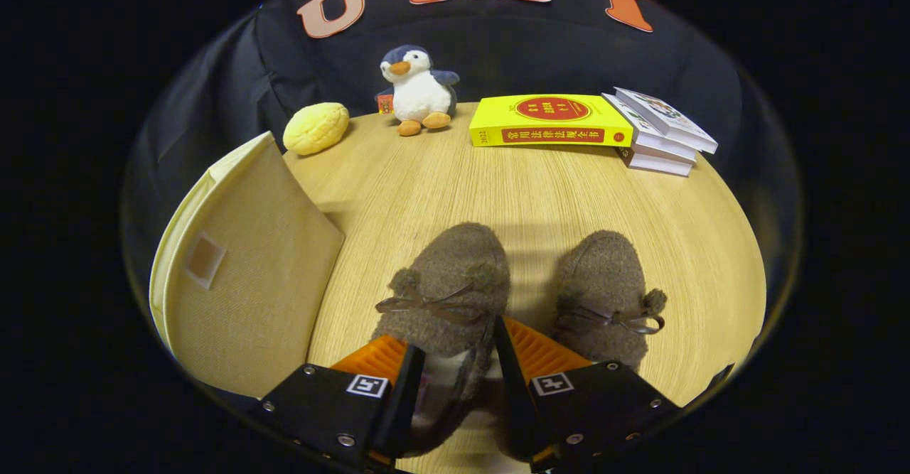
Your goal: Open the storage box then place both shoes into the box .Put the left shoe in first, then the right shoe, with the right side of both shoes facing outward in a uniform manner.
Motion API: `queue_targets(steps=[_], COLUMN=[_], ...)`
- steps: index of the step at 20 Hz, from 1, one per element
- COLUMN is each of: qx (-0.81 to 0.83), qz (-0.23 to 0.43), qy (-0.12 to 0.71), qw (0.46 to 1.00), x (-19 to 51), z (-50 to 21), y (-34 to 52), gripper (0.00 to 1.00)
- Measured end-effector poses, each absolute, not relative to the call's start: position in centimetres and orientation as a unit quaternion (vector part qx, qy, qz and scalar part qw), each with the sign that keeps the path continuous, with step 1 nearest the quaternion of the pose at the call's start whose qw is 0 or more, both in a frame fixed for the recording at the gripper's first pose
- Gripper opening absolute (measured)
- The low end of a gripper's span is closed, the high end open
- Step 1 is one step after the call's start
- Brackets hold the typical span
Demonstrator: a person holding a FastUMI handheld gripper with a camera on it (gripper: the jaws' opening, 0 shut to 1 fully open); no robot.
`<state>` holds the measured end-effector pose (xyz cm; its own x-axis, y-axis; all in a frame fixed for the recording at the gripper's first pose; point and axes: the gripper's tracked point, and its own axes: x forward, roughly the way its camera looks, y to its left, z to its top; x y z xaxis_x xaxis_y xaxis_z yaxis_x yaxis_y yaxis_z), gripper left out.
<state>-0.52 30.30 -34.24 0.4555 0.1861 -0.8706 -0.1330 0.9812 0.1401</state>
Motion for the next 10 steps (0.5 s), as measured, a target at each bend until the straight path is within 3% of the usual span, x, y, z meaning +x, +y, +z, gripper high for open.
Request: queue_targets(steps=[5,10], qx=[0.013,0.050], qz=[0.088,0.074], qy=[0.476,0.470], qw=[0.875,0.878], x=[0.7,1.2], z=[-34.6,-33.8], y=[30.1,30.0], gripper=[0.41,0.06])
